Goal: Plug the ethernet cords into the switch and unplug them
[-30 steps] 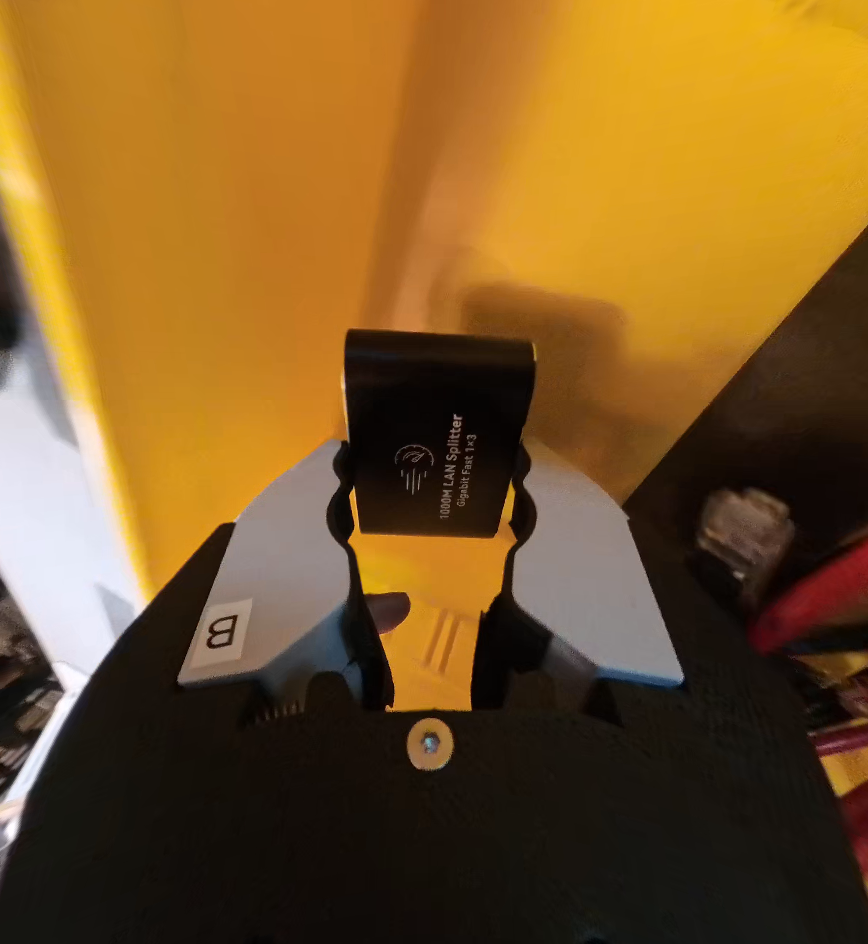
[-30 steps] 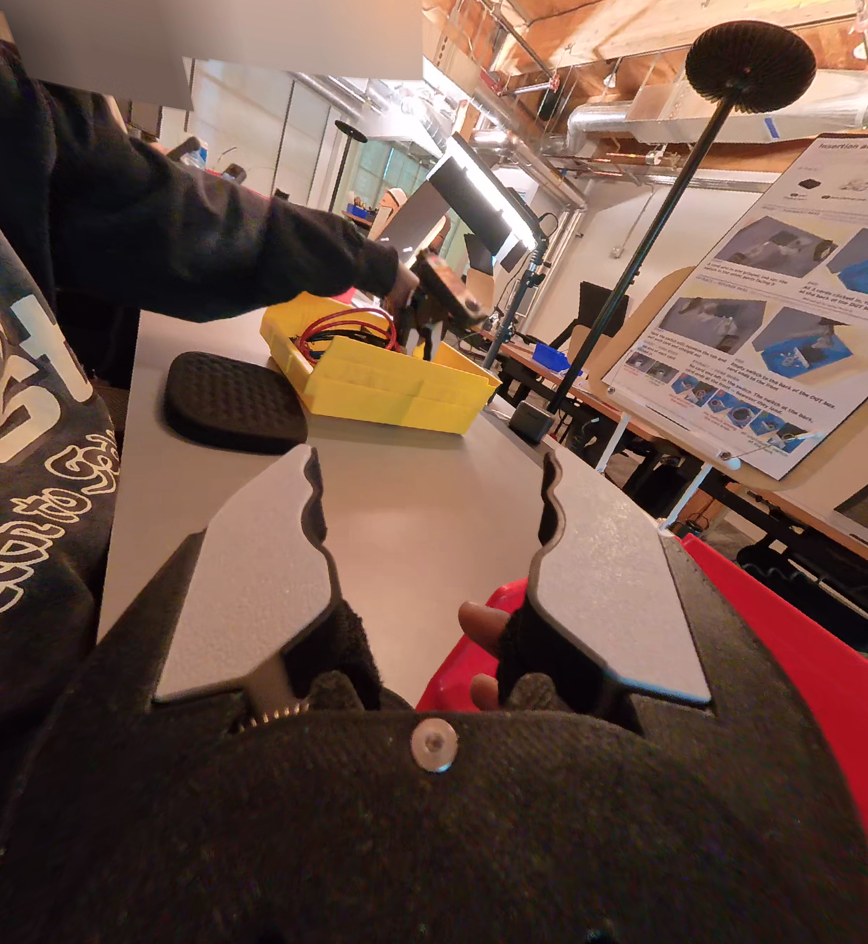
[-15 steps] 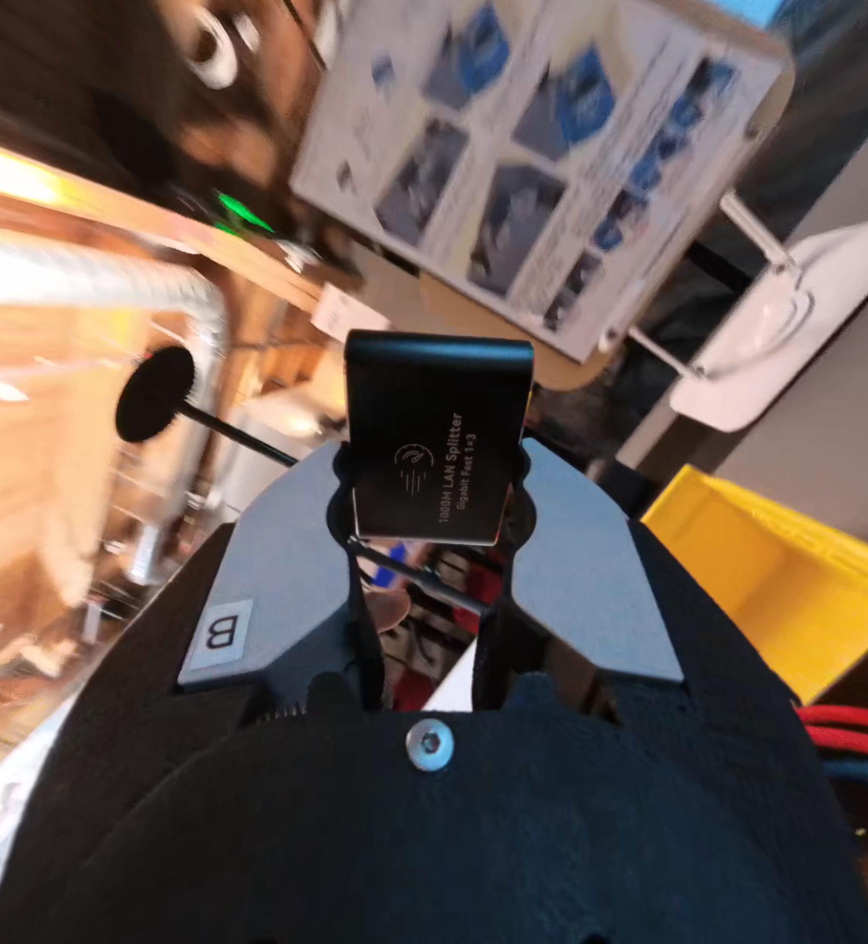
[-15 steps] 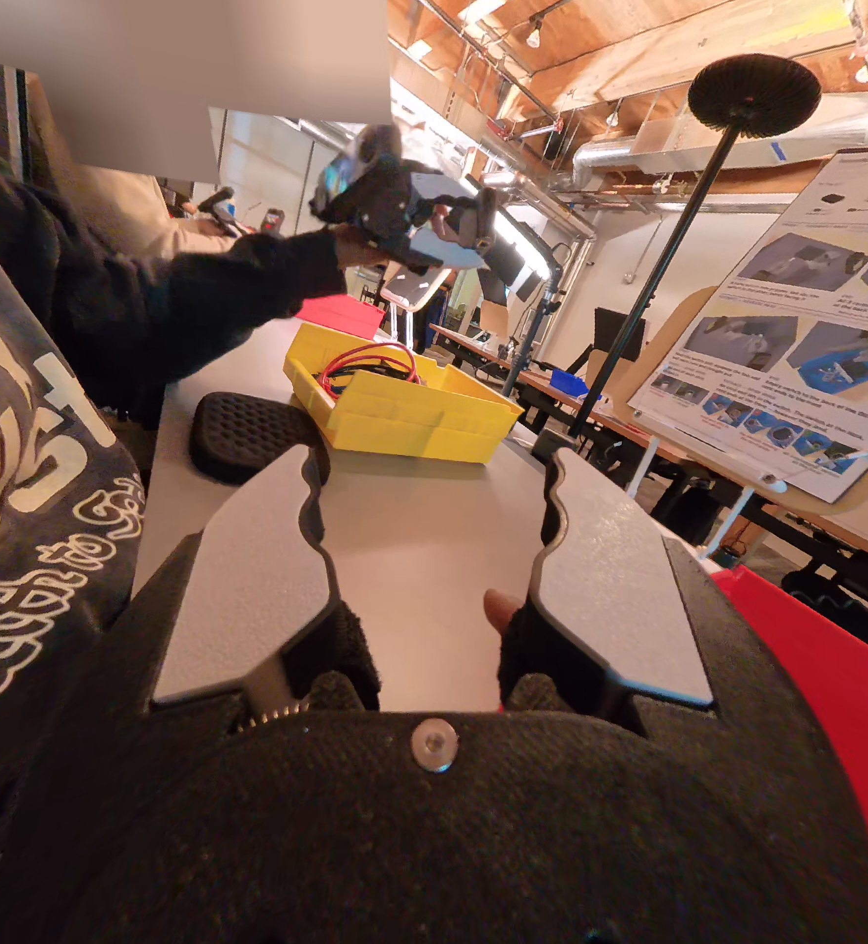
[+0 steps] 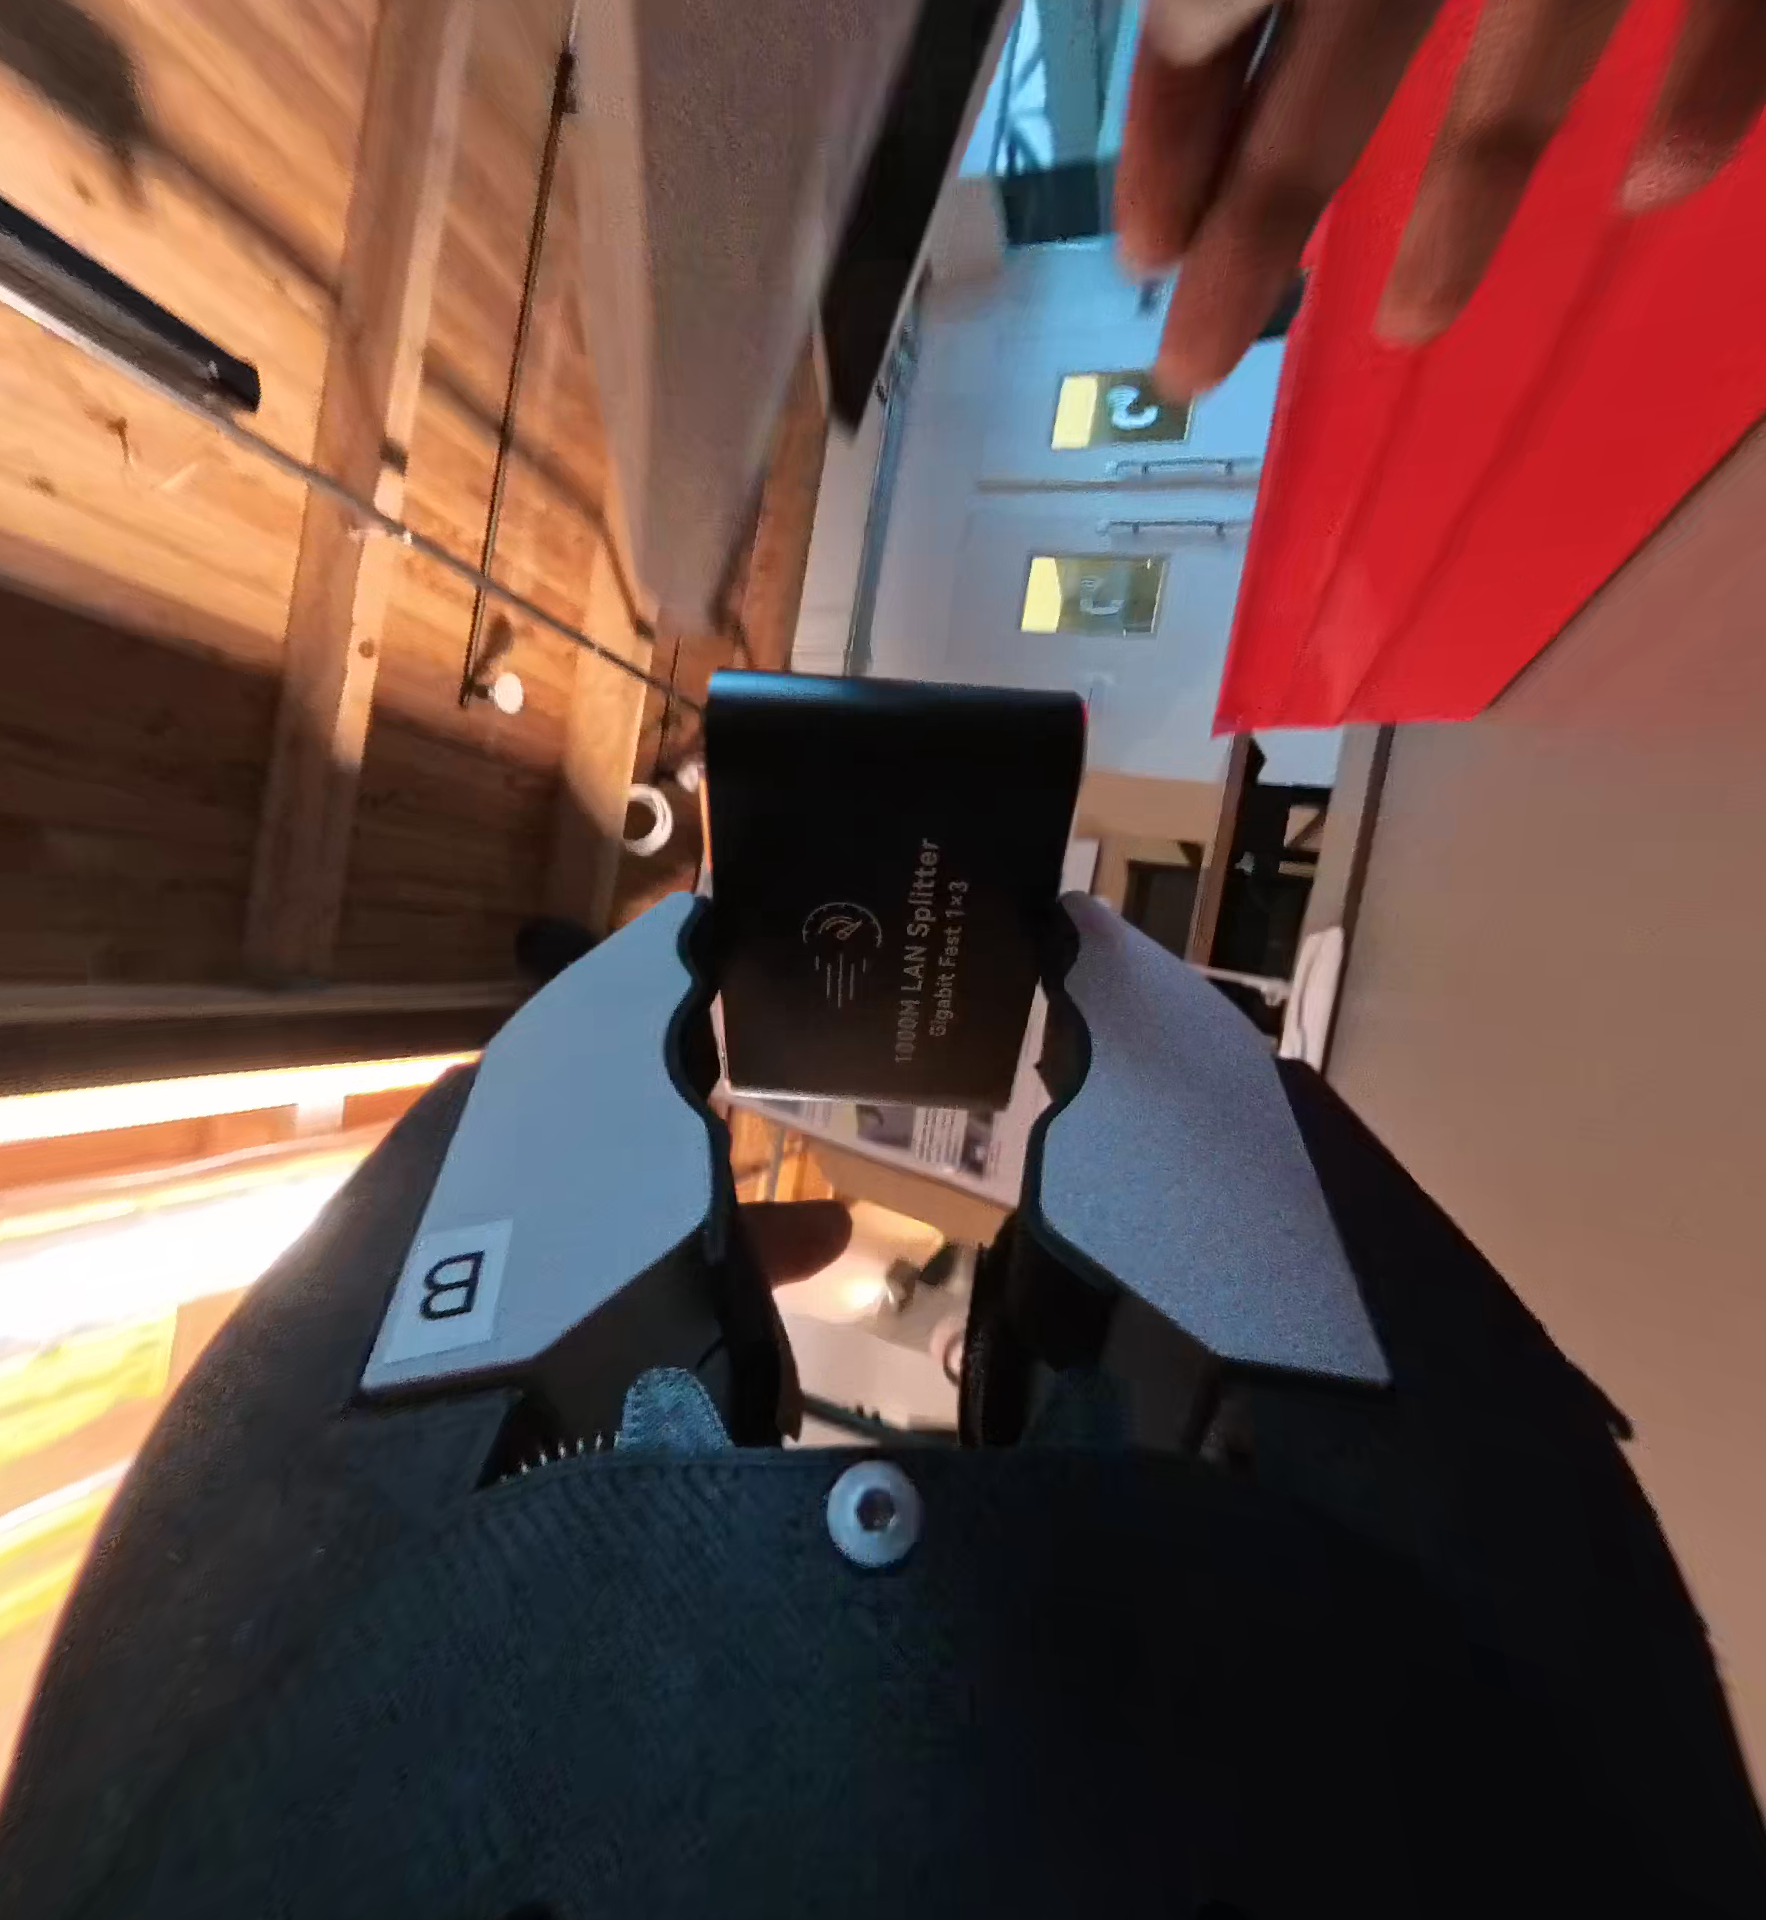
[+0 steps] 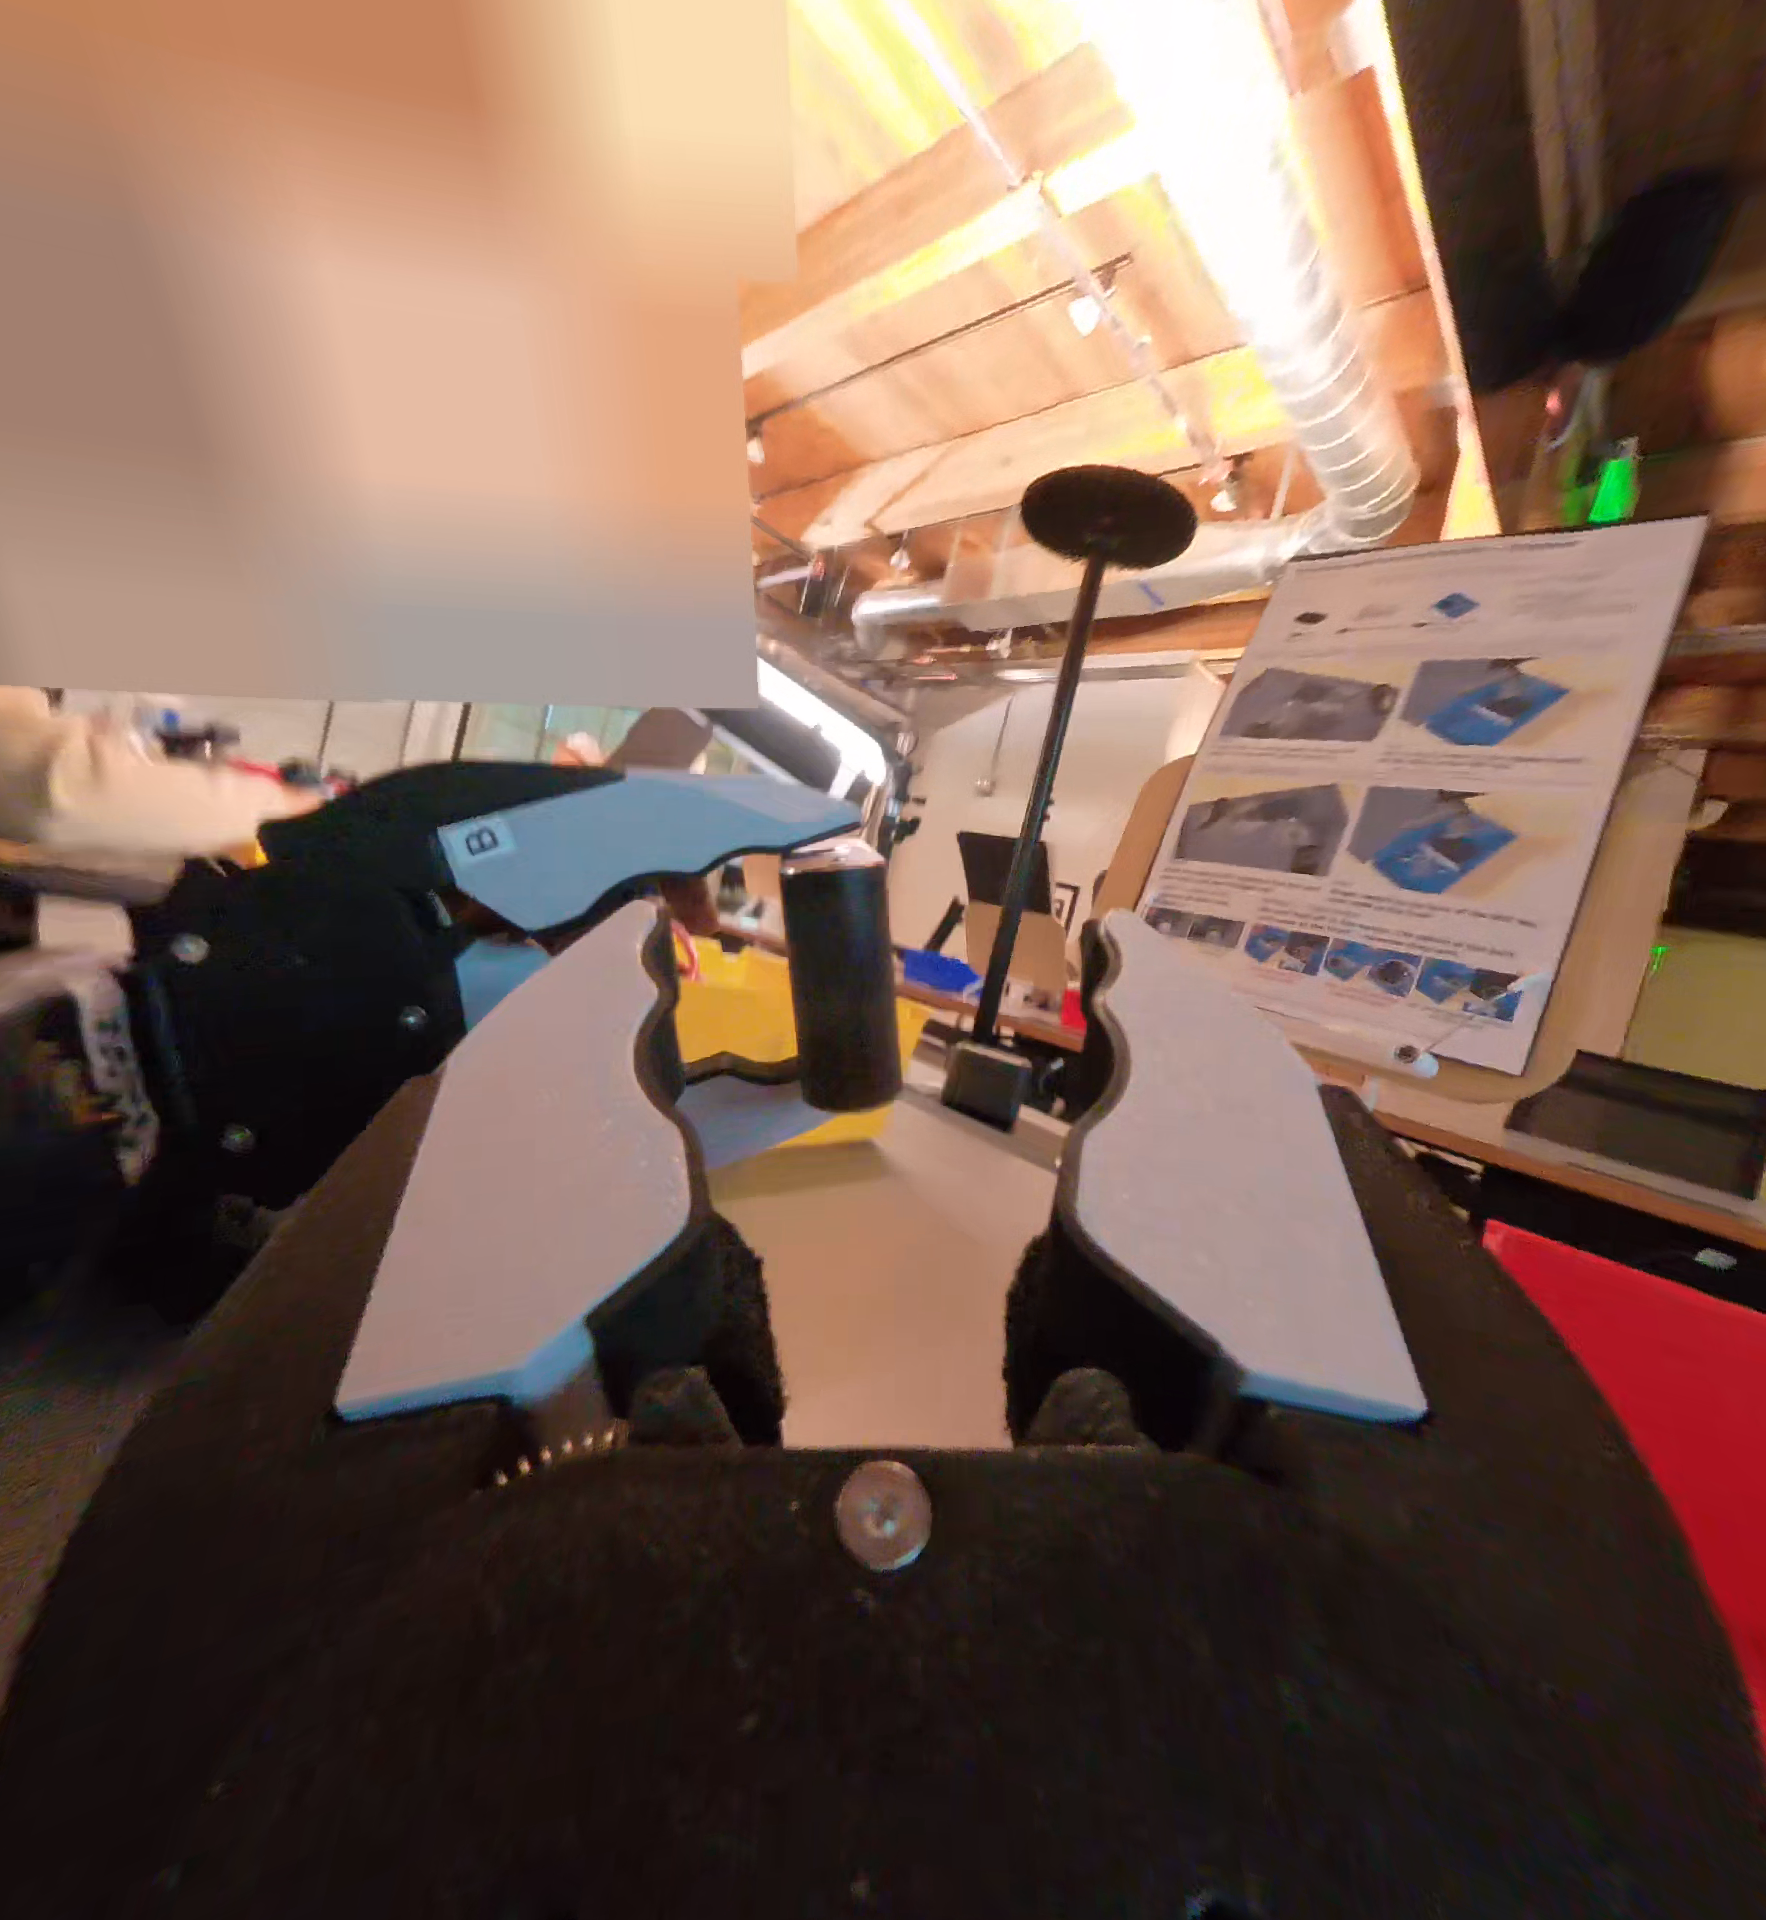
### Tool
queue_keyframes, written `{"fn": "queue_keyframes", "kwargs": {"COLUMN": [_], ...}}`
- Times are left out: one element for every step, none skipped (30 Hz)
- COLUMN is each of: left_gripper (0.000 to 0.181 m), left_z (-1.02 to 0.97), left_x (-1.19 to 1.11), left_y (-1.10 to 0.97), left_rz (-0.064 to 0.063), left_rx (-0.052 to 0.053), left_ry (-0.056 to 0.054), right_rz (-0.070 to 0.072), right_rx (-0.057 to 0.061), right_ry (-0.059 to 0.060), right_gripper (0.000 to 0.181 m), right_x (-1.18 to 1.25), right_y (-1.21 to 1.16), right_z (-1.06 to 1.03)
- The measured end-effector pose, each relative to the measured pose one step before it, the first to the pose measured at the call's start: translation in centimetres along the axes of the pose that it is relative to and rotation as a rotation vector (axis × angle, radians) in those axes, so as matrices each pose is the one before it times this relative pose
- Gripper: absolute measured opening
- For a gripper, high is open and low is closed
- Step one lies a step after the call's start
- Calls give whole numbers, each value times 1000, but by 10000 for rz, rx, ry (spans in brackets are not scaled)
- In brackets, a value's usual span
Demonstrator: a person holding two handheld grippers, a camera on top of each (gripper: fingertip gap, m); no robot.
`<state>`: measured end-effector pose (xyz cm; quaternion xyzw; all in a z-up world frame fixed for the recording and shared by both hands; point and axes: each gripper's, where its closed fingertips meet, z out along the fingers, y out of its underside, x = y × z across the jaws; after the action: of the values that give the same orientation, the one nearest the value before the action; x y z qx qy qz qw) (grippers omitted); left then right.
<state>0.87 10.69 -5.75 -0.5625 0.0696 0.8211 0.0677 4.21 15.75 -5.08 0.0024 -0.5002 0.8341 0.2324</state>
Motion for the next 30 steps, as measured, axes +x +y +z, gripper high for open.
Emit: {"fn": "queue_keyframes", "kwargs": {"left_gripper": [60,60,60,60,60,60,60,60,60,60,63,70,84,91,93,94,94,94,94,92,88,81,67,58,46,36,35,32,30,28], "left_z": [-289,-244,-183,-159,-184,-185,-89,-3,1,-41,-57,-80,-111,-109,-185,-248,-267,-309,-278,-250,-145,-17,23,21,-2,-45,-83,-90,-66,-41], "left_x": [361,528,679,562,295,143,203,206,202,64,-98,-408,-764,-558,-106,70,331,392,103,457,695,440,392,474,444,228,250,255,93,-179], "left_y": [-1011,-810,-629,-589,-534,-448,-132,106,13,-94,18,99,254,182,-97,-230,-298,-520,-638,-574,-78,274,421,336,64,-197,-123,-111,-152,-263], "left_rz": [61,-27,25,179,253,191,49,-161,-326,-533,-709,-894,-1169,-1359,-1413,-1435,-1465,-1587,-1608,-1378,-1039,-745,-364,-81,105,183,200,94,69,250], "left_rx": [309,199,96,153,181,143,9,-8,160,280,205,178,117,163,344,407,378,450,460,383,89,-105,-205,-202,-71,106,82,42,31,123], "left_ry": [40,140,211,106,-42,-57,73,115,183,201,236,182,30,246,619,767,922,942,654,807,861,572,450,391,273,50,105,159,52,-227], "right_rz": [-329,-192,-88,-42,-95,-248,-283,-177,39,208,204,112,75,80,108,142,128,102,127,205,267,229,128,74,83,102,117,167,201,135], "right_rx": [-332,-360,-284,-316,-404,-389,-268,-217,-107,78,190,237,327,398,355,326,274,190,170,205,209,91,-19,-52,-50,10,59,4,24,133], "right_ry": [-116,-65,-126,-9,181,-1,-203,65,36,-180,-207,-111,-124,-179,-215,-246,-231,-198,-196,-248,-280,-195,-94,-107,-150,-151,-124,-69,74,273], "right_gripper": [73,72,69,63,50,37,26,26,26,25,25,24,24,24,24,25,25,25,25,24,24,24,24,24,24,24,24,25,26,31], "right_x": [-418,-287,-330,-145,127,-146,-481,-116,-35,-190,-174,-28,-46,-123,-180,-235,-269,-245,-242,-296,-318,-203,-110,-131,-225,-242,-176,-60,191,529], "right_y": [554,599,539,559,658,594,328,217,102,-109,-273,-365,-502,-593,-504,-456,-376,-252,-233,-271,-268,-100,29,81,86,6,-76,-22,-36,-138], "right_z": [131,156,168,137,112,70,39,28,24,-39,-118,-153,-197,-197,-168,-116,-80,-44,-32,-35,-34,-19,-5,17,32,30,-2,-9,1,-44]}}
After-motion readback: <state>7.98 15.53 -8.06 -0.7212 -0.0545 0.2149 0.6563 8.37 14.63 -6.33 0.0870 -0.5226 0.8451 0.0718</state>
